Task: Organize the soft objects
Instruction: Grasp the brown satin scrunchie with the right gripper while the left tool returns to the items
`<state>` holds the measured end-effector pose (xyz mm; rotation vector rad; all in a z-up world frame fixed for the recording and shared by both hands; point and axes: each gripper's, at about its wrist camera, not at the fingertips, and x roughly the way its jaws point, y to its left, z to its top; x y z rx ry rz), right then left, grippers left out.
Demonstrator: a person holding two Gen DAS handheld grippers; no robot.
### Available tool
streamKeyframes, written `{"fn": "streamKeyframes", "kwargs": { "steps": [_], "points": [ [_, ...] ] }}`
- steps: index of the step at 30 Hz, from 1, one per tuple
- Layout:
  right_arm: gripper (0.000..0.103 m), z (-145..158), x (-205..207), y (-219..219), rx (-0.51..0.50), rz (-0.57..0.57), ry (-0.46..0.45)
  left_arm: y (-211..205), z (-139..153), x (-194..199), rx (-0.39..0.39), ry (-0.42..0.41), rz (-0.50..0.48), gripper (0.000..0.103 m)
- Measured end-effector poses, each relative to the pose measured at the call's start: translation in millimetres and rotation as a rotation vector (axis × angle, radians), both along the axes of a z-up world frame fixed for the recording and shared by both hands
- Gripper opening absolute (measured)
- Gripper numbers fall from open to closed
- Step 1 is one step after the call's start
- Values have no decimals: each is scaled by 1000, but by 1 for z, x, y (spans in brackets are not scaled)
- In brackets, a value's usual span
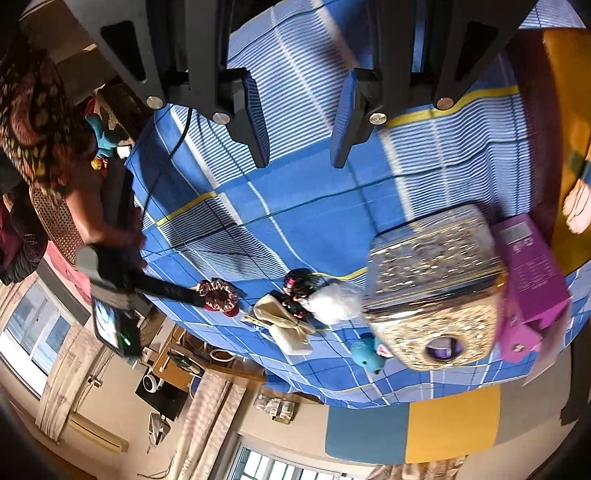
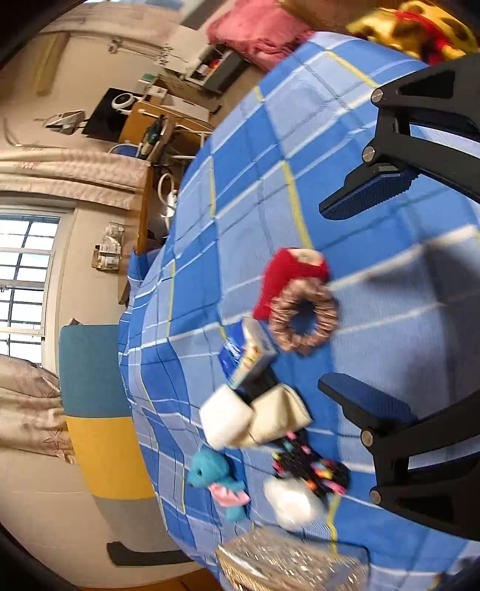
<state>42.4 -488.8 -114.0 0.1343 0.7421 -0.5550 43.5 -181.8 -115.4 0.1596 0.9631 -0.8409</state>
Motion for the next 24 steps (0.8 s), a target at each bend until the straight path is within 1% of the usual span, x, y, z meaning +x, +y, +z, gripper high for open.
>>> {"fn": "streamKeyframes", "kwargs": {
  "steps": [4, 6, 8, 10, 11, 14, 15, 16, 17, 18, 19, 20, 22, 23, 24],
  "points": [
    [85, -5, 29, -3, -43, 40, 39, -14, -3, 2, 17, -3, -8, 34],
    [84, -12, 44, -4, -70, 54, 74, -19, -4, 3, 25, -6, -11, 34],
    [81, -23, 55, -9, -71, 51, 117, -24, -6, 5, 31, -7, -12, 34],
    [77, -34, 62, -15, -54, 47, 156, -31, -7, 8, 37, -8, -13, 34],
    [77, -41, 66, -18, -55, 36, 182, -33, -7, 9, 37, -8, -14, 34],
    [74, -49, 67, -20, -87, 34, 196, -42, -7, 14, 40, -19, -12, 34],
    [67, -49, 67, -20, -92, 31, 202, -44, -8, 16, 39, -16, -13, 34],
    [56, -49, 67, -20, -106, 24, 202, -49, -9, 19, 38, -12, -14, 34],
    [49, -48, 67, -20, -119, 14, 204, -53, -10, 22, 41, -7, -10, 34],
    [39, -48, 67, -21, -126, 6, 207, -57, -11, 24, 41, -5, -9, 34],
    [35, -48, 65, -22, -129, -1, 206, -62, -12, 27, 39, -1, -10, 34],
    [33, -47, 62, -24, -116, -3, 188, -67, -12, 28, 40, -3, -12, 34],
    [18, -42, 53, -26, -85, -4, 154, -76, -13, 32, 47, -12, -15, 34],
    [14, -40, 51, -28, -74, -5, 143, -79, -14, 33, 48, -14, -16, 34],
    [13, -38, 43, -29, -49, -8, 120, -84, -15, 37, 49, -9, -16, 34]
  ]
}}
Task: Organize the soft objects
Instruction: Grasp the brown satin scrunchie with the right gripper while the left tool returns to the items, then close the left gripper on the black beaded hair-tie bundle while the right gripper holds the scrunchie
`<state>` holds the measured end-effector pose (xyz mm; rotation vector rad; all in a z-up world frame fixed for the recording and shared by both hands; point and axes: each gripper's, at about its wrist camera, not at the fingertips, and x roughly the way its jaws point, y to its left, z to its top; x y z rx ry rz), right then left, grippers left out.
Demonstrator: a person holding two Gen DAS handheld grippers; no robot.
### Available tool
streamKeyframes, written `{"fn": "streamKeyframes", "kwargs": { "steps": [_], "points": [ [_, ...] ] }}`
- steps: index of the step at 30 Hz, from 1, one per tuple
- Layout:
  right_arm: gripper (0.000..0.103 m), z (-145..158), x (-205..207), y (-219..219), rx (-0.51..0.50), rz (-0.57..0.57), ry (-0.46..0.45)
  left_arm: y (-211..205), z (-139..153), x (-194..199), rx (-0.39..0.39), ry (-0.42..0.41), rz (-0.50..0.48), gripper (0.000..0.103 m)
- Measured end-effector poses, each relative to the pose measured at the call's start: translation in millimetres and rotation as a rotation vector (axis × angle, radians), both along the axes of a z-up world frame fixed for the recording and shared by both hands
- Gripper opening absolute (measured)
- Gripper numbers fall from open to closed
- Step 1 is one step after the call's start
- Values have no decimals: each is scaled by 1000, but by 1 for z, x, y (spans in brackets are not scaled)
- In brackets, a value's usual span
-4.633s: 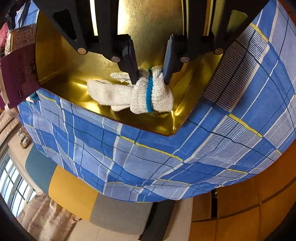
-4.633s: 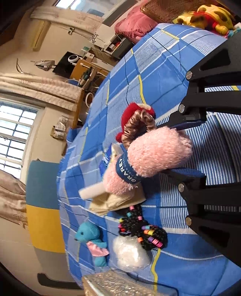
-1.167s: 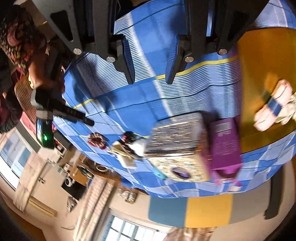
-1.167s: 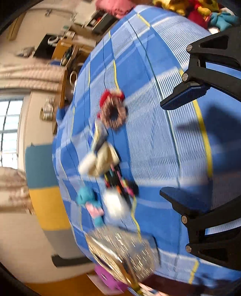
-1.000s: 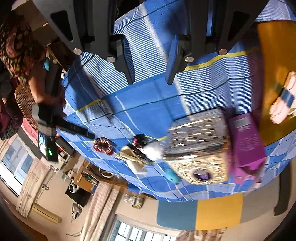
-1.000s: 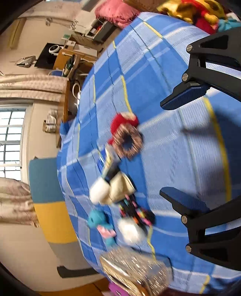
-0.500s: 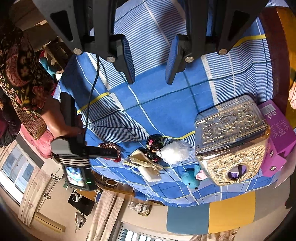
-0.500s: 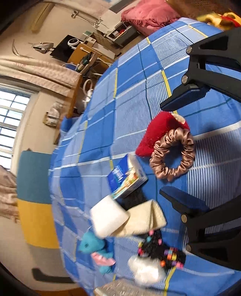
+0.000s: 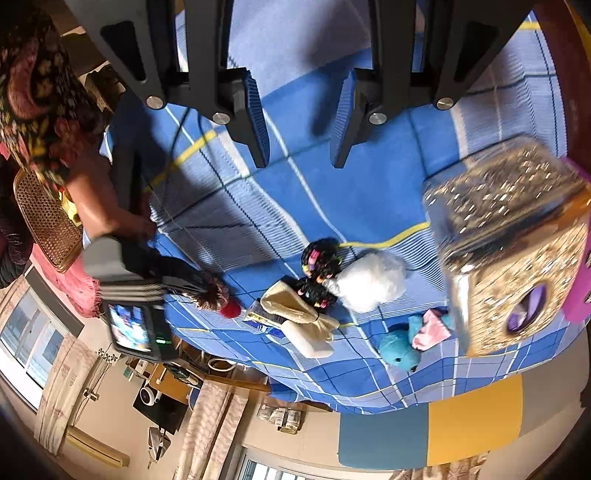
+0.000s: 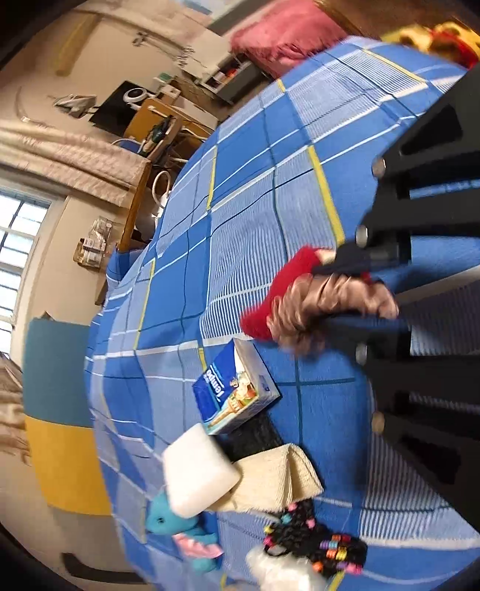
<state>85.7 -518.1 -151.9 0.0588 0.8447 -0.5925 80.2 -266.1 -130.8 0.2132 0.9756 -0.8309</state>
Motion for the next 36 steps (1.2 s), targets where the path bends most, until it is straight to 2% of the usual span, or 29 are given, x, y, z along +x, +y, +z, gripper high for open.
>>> {"fn": "streamKeyframes", "kwargs": {
  "steps": [7, 14, 18, 21, 30, 34, 36],
  "points": [
    [13, 1, -45, -9, 199, -42, -130, -22, -16, 21, 6, 53, 41, 34],
    [13, 10, -82, 2, 275, -60, -213, -52, -27, 43, 39, 62, 78, 34],
    [13, 4, -88, 4, 318, -76, -232, -71, -34, 61, 60, 82, 106, 34],
    [13, -5, -91, 5, 377, -58, -284, -83, -41, 76, 92, 96, 134, 34],
    [13, -22, -93, 6, 425, -63, -321, -103, -45, 103, 159, -6, 179, 34],
    [13, -23, -93, 7, 416, -62, -322, -108, -47, 108, 170, -66, 163, 34],
    [13, -24, -93, 7, 417, -61, -324, -109, -47, 105, 172, -100, 138, 29]
  ]
}}
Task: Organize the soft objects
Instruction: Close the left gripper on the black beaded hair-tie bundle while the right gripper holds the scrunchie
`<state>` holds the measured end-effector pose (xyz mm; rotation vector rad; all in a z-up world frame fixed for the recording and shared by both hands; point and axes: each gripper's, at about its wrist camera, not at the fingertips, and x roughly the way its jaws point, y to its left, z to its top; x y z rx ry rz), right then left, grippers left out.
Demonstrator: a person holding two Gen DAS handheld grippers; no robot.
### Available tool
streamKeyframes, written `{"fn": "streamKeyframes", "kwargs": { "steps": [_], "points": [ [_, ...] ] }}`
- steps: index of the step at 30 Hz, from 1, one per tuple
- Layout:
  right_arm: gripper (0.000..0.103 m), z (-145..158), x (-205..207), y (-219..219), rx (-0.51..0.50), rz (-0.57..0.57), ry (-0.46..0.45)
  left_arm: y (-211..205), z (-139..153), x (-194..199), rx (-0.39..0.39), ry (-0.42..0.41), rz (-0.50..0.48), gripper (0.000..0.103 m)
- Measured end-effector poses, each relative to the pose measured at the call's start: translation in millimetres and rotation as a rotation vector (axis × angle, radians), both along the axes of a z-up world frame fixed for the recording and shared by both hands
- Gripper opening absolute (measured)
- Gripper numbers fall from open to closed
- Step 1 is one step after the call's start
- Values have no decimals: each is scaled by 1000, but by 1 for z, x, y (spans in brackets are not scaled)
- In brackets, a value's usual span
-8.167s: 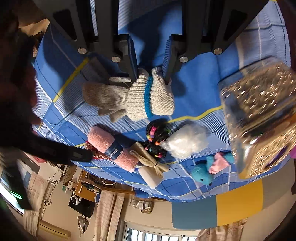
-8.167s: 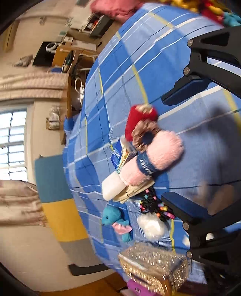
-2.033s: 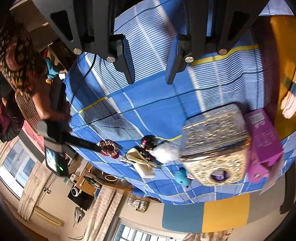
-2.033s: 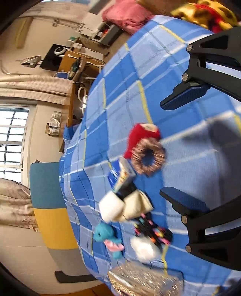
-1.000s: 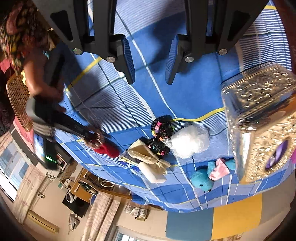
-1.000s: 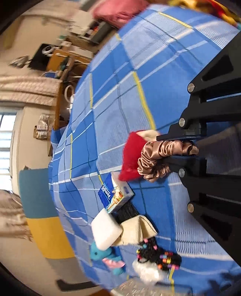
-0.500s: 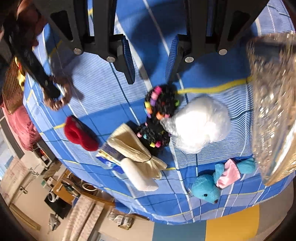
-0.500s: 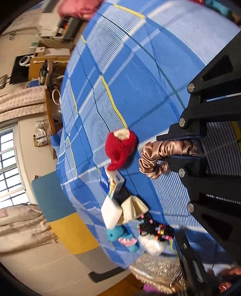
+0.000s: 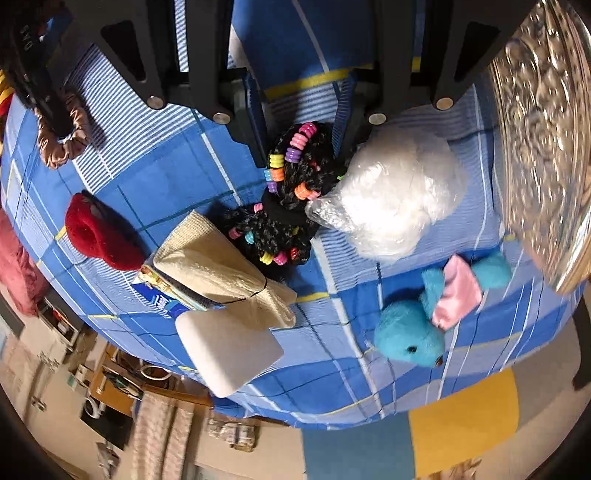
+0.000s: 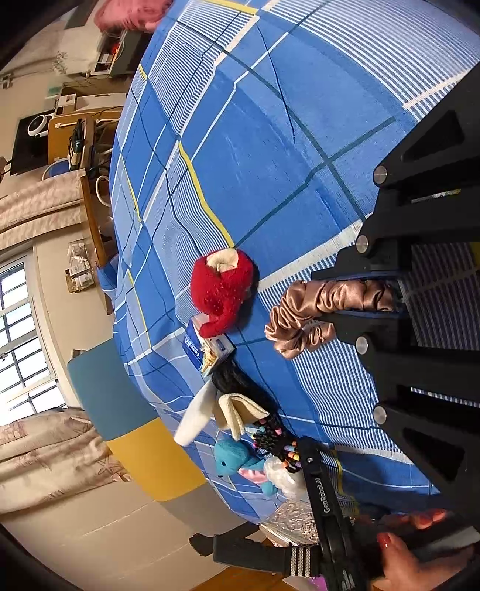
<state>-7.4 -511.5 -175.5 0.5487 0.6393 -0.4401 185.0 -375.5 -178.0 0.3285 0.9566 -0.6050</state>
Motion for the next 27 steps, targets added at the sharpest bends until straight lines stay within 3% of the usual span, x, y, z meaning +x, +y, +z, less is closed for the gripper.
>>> {"fn": "streamKeyframes", "kwargs": {
  "steps": [6, 14, 21, 25, 27],
  "points": [
    [13, -1, -2, -1, 8, -1, -14, 16, 2, -28, -56, 6, -54, 20],
    [13, -1, -3, -2, 11, -1, -19, 56, 8, -74, -167, 126, -107, 21],
    [13, -1, -3, -2, 13, -1, -20, 39, 11, -62, -100, 105, -74, 30],
    [13, -1, -3, -2, 12, -1, -21, 27, 14, -59, -45, 67, -86, 30],
    [13, 0, -3, -2, 14, -1, -23, 32, 20, -60, -53, 55, -94, 30]
  ]
}}
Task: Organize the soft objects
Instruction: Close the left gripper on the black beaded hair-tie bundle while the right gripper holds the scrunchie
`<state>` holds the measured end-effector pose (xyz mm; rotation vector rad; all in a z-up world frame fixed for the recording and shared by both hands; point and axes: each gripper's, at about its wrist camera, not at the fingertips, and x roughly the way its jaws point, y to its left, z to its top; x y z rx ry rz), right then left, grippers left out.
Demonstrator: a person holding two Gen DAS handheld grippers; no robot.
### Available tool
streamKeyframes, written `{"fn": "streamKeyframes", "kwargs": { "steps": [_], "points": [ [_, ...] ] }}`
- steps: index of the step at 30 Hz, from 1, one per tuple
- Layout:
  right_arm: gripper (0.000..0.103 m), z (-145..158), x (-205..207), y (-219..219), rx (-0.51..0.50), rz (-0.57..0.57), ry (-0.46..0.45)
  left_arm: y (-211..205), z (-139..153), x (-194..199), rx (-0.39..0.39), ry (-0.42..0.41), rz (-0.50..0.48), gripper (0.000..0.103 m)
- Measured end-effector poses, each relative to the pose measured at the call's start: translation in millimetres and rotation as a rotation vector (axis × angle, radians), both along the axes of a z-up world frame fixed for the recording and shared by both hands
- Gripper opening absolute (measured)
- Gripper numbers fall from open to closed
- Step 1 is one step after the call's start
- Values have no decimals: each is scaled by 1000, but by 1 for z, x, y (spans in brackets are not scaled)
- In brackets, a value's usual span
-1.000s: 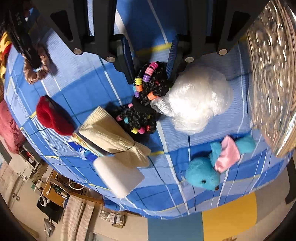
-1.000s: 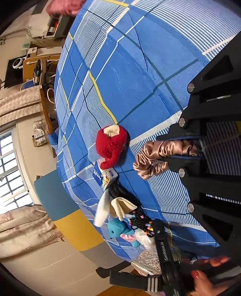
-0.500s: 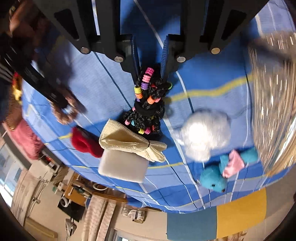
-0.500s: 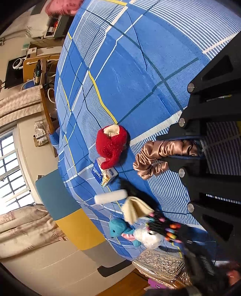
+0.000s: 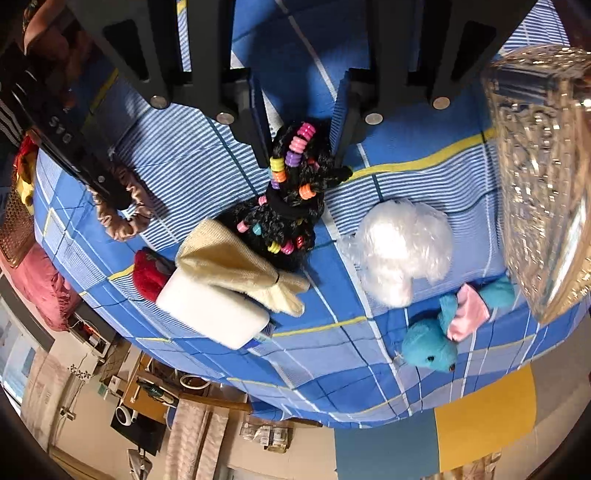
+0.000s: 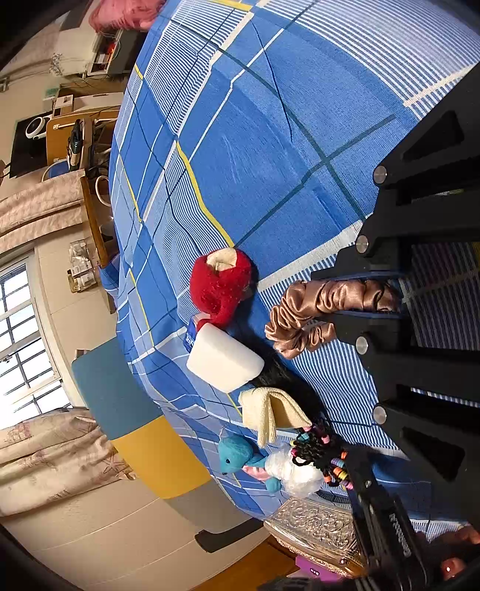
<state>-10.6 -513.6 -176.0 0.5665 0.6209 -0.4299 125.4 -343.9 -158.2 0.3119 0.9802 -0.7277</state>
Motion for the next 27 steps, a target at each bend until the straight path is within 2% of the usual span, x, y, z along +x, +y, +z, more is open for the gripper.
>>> {"fn": "streamKeyframes", "kwargs": {
  "steps": [2, 4, 6, 9, 11, 13, 14, 15, 17, 19, 23, 26, 27],
  "points": [
    [13, 0, 1, 0, -3, 0, 2, 2, 4, 0, -4, -24, -11, 32],
    [13, 0, 1, 0, -2, 0, 0, -3, 5, 4, 25, -49, -26, 33],
    [13, 0, 0, 0, -2, 0, 1, -13, 1, 9, 57, -47, -60, 45],
    [13, -1, 0, -1, -5, 0, 2, -25, 0, 11, 100, -71, -107, 49],
    [13, -1, -1, -1, -3, 0, 1, -34, -2, 11, 114, -80, -151, 57],
    [13, -1, 0, -1, -7, 0, 4, -41, -7, 11, 154, -106, -173, 57],
    [13, -1, 0, -1, -6, 0, 4, -44, -11, 11, 180, -118, -180, 57],
    [13, -1, 0, -1, -8, 0, 5, -46, -14, 13, 194, -119, -181, 51],
    [13, -1, 0, -1, -11, 0, 8, -43, -13, 17, 148, -89, -173, 32],
    [13, -2, 1, 0, -13, -1, 10, -37, -11, 19, 128, -53, -145, 31],
    [13, -2, 1, 0, -16, -1, 13, -18, -2, 12, 80, -36, -123, 30],
    [13, -2, 3, 1, -21, -2, 18, -2, 8, 13, 36, 27, -81, 30],
    [13, -1, 3, 2, -25, -3, 21, 4, 14, 14, -3, 59, -65, 30]
  ]
}}
